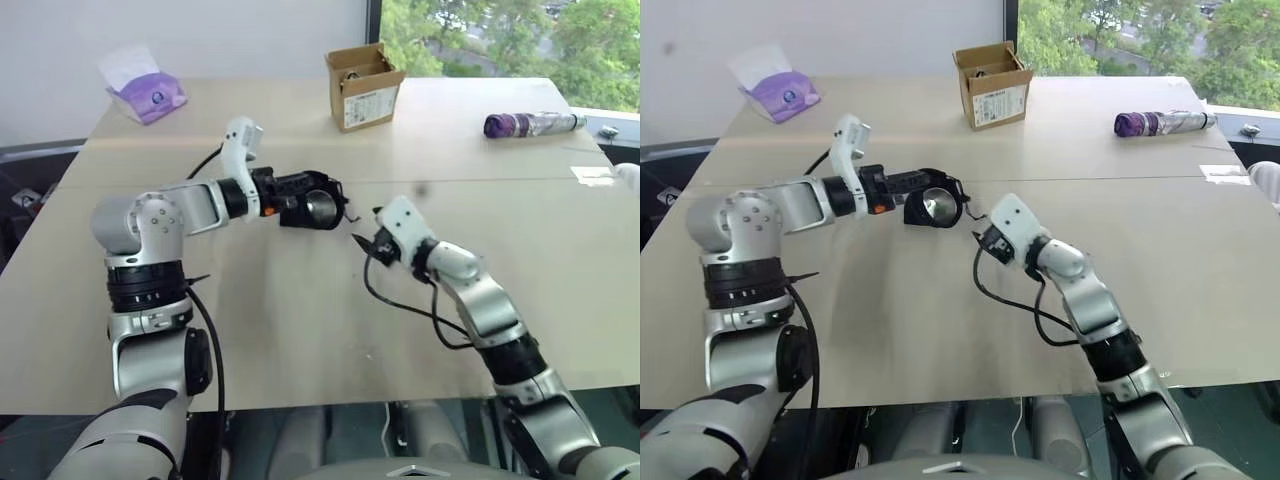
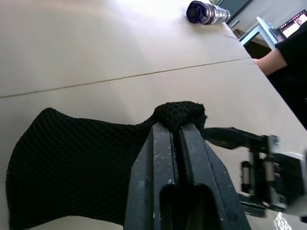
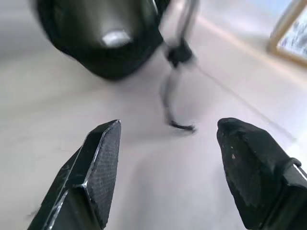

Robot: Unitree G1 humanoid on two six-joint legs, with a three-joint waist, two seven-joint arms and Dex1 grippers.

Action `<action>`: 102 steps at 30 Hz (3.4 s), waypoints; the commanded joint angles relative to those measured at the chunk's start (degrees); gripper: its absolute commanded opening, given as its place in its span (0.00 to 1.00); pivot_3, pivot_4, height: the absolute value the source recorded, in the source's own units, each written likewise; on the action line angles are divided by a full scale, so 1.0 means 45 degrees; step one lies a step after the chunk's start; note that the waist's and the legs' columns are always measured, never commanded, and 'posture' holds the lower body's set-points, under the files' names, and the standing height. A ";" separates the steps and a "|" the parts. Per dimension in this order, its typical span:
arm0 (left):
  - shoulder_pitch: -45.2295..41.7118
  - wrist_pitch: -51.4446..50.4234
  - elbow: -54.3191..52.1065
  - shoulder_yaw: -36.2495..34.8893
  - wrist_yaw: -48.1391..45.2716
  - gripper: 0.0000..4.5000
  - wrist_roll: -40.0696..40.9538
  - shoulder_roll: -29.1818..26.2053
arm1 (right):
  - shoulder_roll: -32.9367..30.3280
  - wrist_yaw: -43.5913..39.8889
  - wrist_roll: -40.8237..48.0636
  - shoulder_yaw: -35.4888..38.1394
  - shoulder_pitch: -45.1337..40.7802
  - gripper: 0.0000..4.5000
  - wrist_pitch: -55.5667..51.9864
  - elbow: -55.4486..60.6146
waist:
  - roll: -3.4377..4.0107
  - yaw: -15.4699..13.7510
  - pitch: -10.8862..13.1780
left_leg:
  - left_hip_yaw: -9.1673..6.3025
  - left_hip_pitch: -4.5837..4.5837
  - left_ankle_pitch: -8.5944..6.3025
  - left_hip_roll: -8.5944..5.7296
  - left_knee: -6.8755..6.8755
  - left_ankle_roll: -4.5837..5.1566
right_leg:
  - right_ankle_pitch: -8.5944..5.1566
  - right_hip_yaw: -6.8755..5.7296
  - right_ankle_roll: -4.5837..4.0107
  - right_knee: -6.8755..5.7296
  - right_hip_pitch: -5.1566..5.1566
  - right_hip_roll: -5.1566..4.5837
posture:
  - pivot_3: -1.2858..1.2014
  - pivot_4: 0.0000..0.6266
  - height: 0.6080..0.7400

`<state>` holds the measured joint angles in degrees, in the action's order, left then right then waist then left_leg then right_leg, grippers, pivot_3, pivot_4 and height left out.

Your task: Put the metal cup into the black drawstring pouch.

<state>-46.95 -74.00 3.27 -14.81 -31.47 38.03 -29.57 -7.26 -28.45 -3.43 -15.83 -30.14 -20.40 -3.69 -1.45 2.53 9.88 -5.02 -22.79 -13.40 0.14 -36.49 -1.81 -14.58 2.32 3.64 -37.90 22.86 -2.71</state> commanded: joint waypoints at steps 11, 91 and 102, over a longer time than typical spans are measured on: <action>0.0173 -0.0046 -0.1492 0.0151 -0.0728 0.00 0.0692 -0.0922 | 0.2197 0.1083 0.0620 0.0792 -0.2063 0.72 0.2955 -0.4139 | 0.0000 -0.0008 0.0000 | 0.0006 -0.0013 0.0000 -0.0001 0.0013 -0.0001 | 0.0001 0.0007 0.0000 -0.0009 0.0024 -0.0003 | 0.52 0.24 1.00; -0.2615 1.0141 0.3261 0.5307 -0.4828 0.32 -0.4741 0.2852 | -0.4047 -0.0726 -0.3827 0.0551 -0.2301 0.00 -0.0615 0.4743 | 0.0007 -0.0037 0.0006 | 0.0023 -0.0044 -0.0005 -0.0002 -0.0015 0.0020 | -0.0001 0.0011 0.0000 -0.0004 0.0032 0.0002 | 0.52 0.24 1.00; -0.2123 0.9408 0.2989 0.5482 -0.4385 0.04 -0.4823 0.2950 | -0.3713 -0.0261 -0.2930 0.1768 -0.2048 0.00 -0.1514 0.4491 | 0.0007 -0.0038 0.0005 | 0.0023 -0.0044 -0.0004 -0.0002 -0.0015 0.0019 | -0.0001 0.0011 0.0000 -0.0006 0.0032 0.0002 | 0.52 0.24 1.00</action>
<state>-57.05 -30.88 18.94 9.56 -50.99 16.87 -15.76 -24.22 -31.41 -18.11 -11.99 -38.92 -25.91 15.21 -1.41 2.36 9.91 -4.92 -22.98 -13.42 0.13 -36.56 -1.72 -14.58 2.38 3.64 -37.94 23.00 -2.70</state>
